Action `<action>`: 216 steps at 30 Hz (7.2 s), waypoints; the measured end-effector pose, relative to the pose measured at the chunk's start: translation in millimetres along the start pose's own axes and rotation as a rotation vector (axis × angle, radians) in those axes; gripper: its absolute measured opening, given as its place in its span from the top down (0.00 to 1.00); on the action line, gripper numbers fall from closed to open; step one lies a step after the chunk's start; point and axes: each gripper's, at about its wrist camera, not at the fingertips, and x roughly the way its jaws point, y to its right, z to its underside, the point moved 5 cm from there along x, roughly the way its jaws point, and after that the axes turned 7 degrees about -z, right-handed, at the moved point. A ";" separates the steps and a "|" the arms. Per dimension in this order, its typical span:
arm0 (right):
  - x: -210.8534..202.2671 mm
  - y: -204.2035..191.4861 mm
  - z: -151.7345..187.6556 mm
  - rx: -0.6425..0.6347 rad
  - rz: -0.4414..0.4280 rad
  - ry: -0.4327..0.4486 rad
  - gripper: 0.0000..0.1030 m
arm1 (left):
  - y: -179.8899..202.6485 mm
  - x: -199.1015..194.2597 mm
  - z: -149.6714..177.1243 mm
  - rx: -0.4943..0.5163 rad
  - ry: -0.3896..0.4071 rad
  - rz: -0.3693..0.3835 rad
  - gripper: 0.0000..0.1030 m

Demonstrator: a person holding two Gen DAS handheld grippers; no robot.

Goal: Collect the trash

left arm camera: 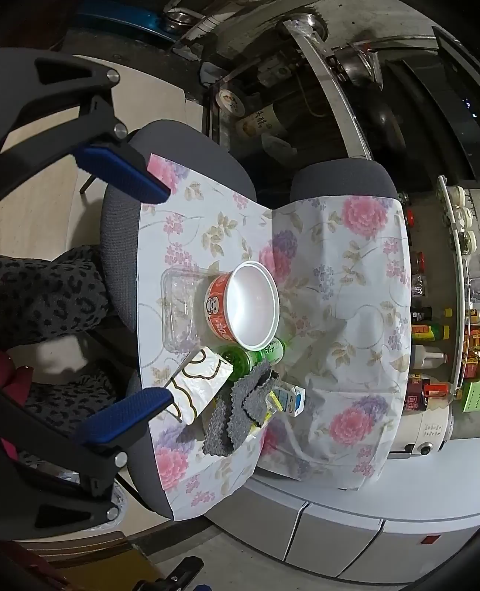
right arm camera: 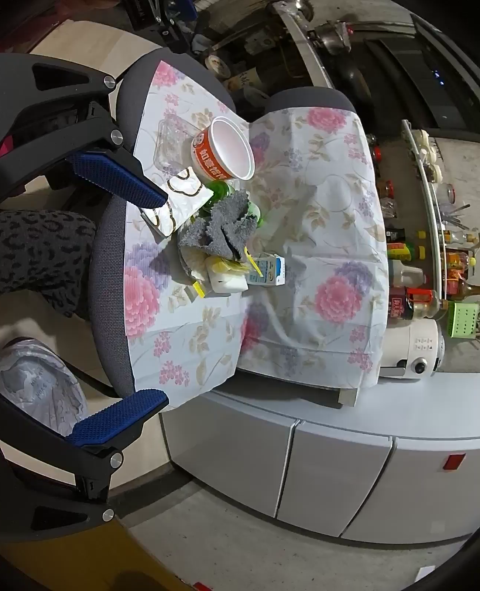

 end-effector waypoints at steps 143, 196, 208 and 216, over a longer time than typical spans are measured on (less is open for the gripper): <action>232.4 -52.8 47.7 -0.074 -0.477 -0.214 0.41 | 6.3 181.9 7.8 -0.005 -0.158 0.038 0.12; 151.7 -43.9 -5.5 -0.101 -0.268 0.128 0.98 | -47.8 222.4 -44.9 -0.274 -0.078 0.125 0.97; 91.8 -6.0 3.2 -0.034 -0.205 0.197 0.98 | 28.3 111.3 -32.4 -0.074 0.083 0.263 0.97; 23.8 84.4 55.4 0.067 0.013 0.184 0.98 | 169.7 77.3 8.7 0.140 0.088 0.460 0.97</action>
